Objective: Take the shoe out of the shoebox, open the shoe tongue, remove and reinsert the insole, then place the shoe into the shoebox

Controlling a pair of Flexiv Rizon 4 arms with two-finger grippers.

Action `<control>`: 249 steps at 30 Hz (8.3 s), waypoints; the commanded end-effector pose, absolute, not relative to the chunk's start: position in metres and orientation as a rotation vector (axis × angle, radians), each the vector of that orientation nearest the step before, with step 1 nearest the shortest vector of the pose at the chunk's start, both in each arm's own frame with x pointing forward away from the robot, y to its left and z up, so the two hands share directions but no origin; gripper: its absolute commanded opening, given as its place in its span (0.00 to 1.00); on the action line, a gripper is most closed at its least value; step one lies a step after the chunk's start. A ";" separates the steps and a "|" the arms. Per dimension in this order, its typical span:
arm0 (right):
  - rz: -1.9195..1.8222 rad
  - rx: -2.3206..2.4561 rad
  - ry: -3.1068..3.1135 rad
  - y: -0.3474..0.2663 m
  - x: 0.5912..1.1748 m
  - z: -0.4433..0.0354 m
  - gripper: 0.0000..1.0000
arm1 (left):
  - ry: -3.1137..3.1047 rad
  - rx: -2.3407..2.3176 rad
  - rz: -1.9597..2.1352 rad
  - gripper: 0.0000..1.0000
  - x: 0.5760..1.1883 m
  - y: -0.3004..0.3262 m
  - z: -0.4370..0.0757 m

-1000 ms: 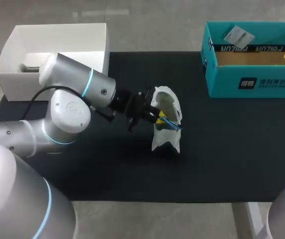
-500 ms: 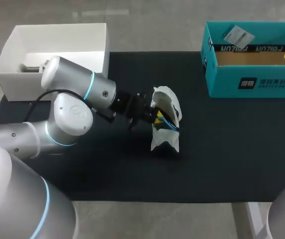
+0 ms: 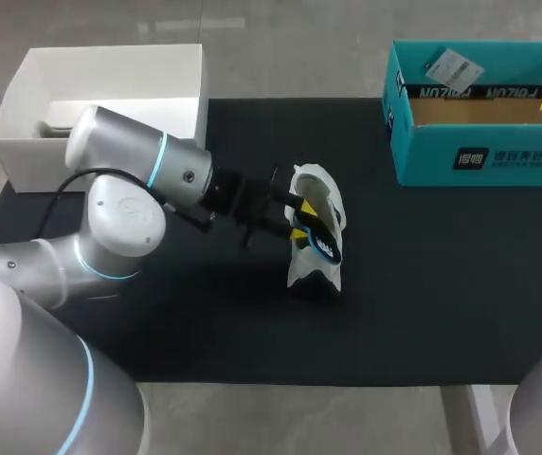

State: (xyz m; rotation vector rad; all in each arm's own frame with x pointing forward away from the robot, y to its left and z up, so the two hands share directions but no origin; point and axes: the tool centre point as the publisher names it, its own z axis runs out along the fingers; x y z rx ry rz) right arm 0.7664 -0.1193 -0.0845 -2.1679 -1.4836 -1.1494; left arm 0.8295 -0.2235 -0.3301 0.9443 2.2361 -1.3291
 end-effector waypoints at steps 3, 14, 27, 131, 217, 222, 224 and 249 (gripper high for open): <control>-1.146 -2.171 -1.482 -0.119 0.767 -0.085 1.00 | 2.268 0.991 -1.300 0.00 0.824 -0.227 -0.333; -1.146 -2.171 -1.482 -0.119 0.767 -0.085 1.00 | 2.306 1.034 -1.132 0.00 0.835 -0.229 -0.350; -1.146 -2.171 -1.482 -0.119 0.767 -0.085 1.00 | 2.335 0.920 -1.111 0.00 0.860 -0.227 -0.365; -1.146 -2.171 -1.482 -0.119 0.767 -0.085 1.00 | 2.242 0.961 -0.938 0.82 0.842 -0.224 -0.349; -1.146 -2.171 -1.482 -0.119 0.767 -0.085 1.00 | 2.345 2.003 -0.140 0.00 0.837 -0.235 -0.361; -1.146 -2.171 -1.482 -0.119 0.767 -0.085 1.00 | 2.365 2.031 -0.124 0.00 0.838 -0.234 -0.377; -1.146 -2.171 -1.482 -0.119 0.767 -0.085 1.00 | 2.371 2.047 -0.136 0.00 0.838 -0.235 -0.384; -1.146 -2.171 -1.482 -0.119 0.767 -0.085 1.00 | 2.272 2.078 -0.160 0.00 0.831 -0.246 -0.392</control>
